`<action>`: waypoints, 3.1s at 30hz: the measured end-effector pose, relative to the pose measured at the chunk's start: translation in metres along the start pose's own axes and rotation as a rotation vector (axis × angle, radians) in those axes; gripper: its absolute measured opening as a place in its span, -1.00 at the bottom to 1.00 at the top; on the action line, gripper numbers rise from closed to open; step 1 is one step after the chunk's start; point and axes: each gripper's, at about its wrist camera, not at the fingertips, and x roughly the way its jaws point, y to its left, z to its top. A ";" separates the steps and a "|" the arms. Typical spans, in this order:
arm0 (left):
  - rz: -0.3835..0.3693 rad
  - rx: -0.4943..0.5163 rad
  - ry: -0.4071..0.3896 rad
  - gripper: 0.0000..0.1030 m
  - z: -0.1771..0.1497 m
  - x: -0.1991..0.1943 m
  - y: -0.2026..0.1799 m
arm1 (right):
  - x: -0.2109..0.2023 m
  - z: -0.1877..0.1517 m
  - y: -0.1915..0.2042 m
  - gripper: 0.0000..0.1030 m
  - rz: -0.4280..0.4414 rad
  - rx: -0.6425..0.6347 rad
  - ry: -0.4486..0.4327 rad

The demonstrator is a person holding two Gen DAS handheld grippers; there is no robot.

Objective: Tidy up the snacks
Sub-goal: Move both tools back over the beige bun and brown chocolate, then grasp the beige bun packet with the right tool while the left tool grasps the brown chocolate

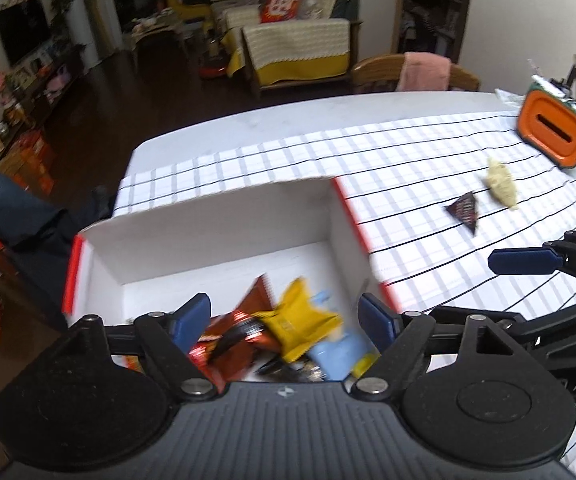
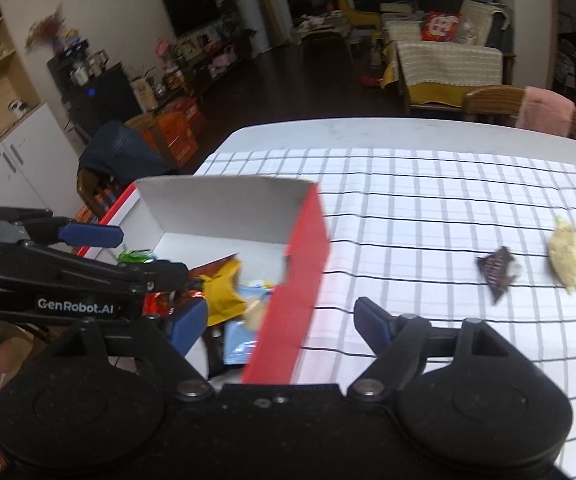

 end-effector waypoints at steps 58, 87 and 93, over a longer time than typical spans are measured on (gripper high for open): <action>-0.119 0.004 0.183 0.64 0.090 0.211 -0.224 | 0.076 0.034 -0.328 0.89 -0.287 0.372 0.115; -0.121 0.030 0.205 -0.06 0.095 0.247 -0.231 | 0.075 0.025 -0.281 -0.29 -0.237 0.307 0.118; -0.119 0.010 0.199 -0.08 0.088 0.233 -0.226 | 0.058 0.014 -0.268 -0.32 -0.236 0.304 0.111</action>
